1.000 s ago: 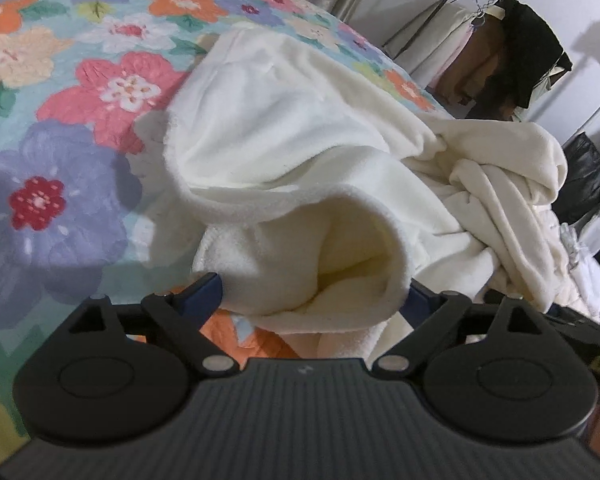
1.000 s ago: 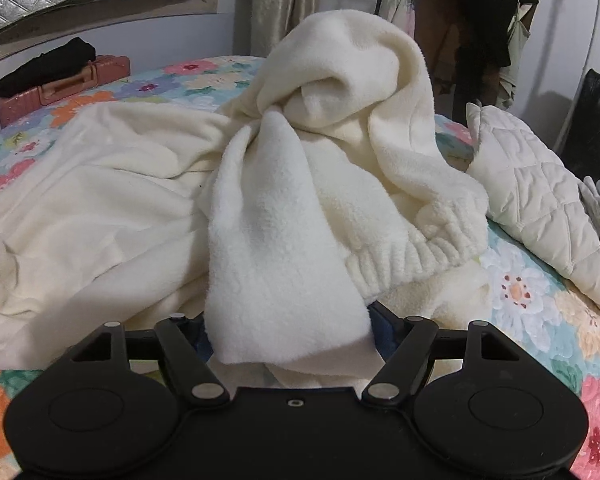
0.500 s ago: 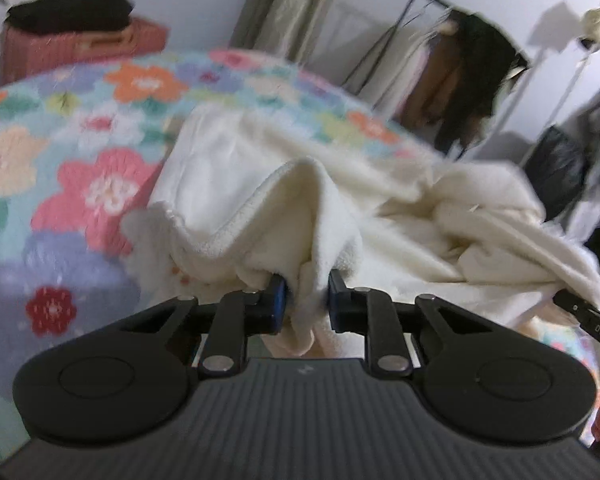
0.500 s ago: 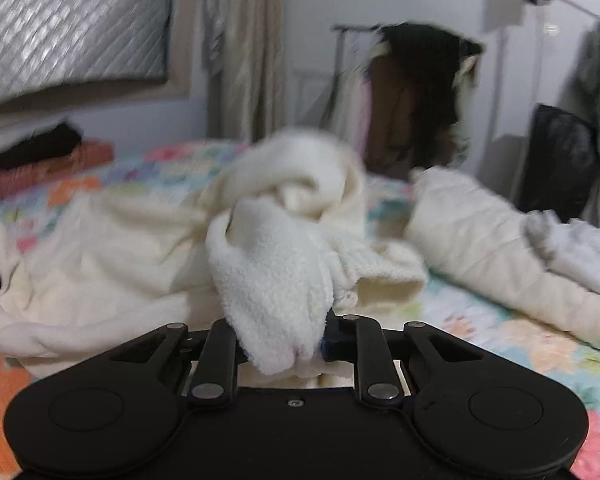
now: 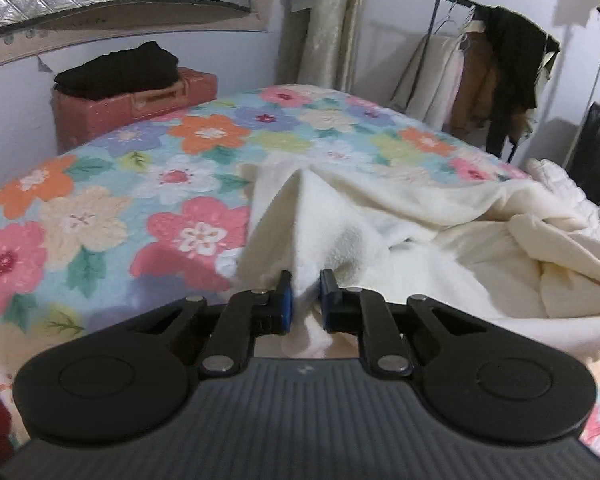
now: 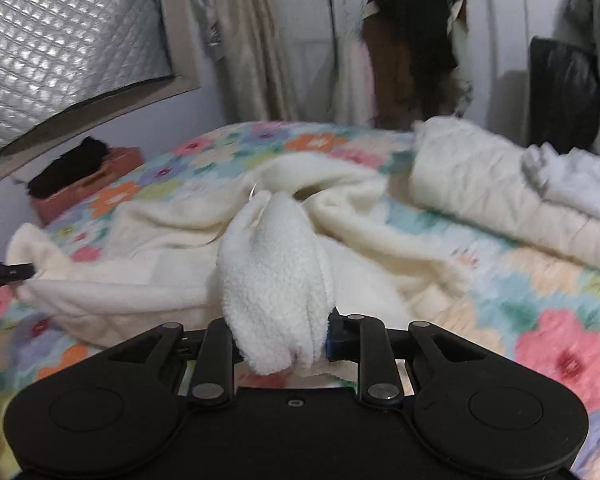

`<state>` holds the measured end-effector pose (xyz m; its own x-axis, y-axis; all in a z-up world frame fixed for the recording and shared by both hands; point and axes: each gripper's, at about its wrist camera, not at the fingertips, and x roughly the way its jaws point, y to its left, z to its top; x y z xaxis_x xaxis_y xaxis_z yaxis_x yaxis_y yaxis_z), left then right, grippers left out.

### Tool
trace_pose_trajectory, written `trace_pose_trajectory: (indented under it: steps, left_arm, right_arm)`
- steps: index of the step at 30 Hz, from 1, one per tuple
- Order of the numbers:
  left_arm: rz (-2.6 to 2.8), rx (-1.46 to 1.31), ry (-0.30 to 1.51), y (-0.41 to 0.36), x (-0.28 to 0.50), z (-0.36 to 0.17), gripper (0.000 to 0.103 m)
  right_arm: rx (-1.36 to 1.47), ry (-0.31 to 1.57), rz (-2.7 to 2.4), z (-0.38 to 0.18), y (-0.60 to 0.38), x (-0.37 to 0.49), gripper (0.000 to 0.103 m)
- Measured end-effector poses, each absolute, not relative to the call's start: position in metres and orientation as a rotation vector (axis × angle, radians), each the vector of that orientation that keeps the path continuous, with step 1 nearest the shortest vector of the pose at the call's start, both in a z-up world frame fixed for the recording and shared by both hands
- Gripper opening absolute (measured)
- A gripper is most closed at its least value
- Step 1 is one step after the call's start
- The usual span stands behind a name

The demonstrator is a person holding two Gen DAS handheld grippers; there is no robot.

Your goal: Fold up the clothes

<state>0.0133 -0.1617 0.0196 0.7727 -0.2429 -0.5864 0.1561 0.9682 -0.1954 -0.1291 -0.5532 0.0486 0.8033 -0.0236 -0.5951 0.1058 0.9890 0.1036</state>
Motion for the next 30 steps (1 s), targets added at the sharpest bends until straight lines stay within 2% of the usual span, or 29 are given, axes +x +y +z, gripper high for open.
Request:
trace_pose_trajectory:
  steps: [1, 2, 5, 6, 14, 21, 24, 26, 28, 30]
  left_arm:
    - [-0.223, -0.152, 0.644, -0.159, 0.012, 0.021, 0.011]
    - [-0.231, -0.143, 0.608, -0.157, 0.006, 0.028, 0.004]
    - [-0.251, -0.051, 0.463, -0.158, -0.022, 0.058, 0.003]
    - [-0.276, -0.065, 0.464, -0.156, -0.025, 0.064, 0.003]
    - [-0.334, -0.138, 0.72, -0.157, 0.001, 0.025, 0.003]
    - [-0.306, -0.142, 0.85, -0.159, 0.006, 0.0, 0.007]
    - [-0.232, 0.013, 0.755, -0.165, -0.005, 0.01, 0.012]
    - [-0.186, 0.174, 0.654, -0.177, -0.016, 0.02, 0.036]
    - [-0.237, 0.168, 0.604, -0.182, -0.025, 0.025, 0.041]
    - [-0.346, 0.078, 0.606, -0.184, -0.029, 0.03, 0.041]
  right_arm:
    - [0.12, 0.642, -0.062, 0.046, -0.548, -0.13, 0.027]
    - [0.106, 0.649, -0.054, 0.043, -0.543, -0.131, 0.027]
    - [0.129, 0.65, 0.019, 0.047, -0.539, -0.137, 0.027]
    - [0.133, 0.653, 0.041, 0.05, -0.539, -0.14, 0.027]
    - [0.122, 0.755, 0.078, 0.027, -0.538, -0.142, 0.027]
    - [0.098, 0.825, 0.083, 0.006, -0.536, -0.139, 0.031]
    - [0.076, 0.833, 0.092, 0.011, -0.533, -0.141, 0.028]
    - [0.154, 0.828, 0.126, 0.019, -0.537, -0.144, 0.028]
    - [0.22, 0.827, 0.185, 0.026, -0.541, -0.147, 0.027]
    - [0.21, 0.845, 0.222, 0.027, -0.539, -0.15, 0.027]
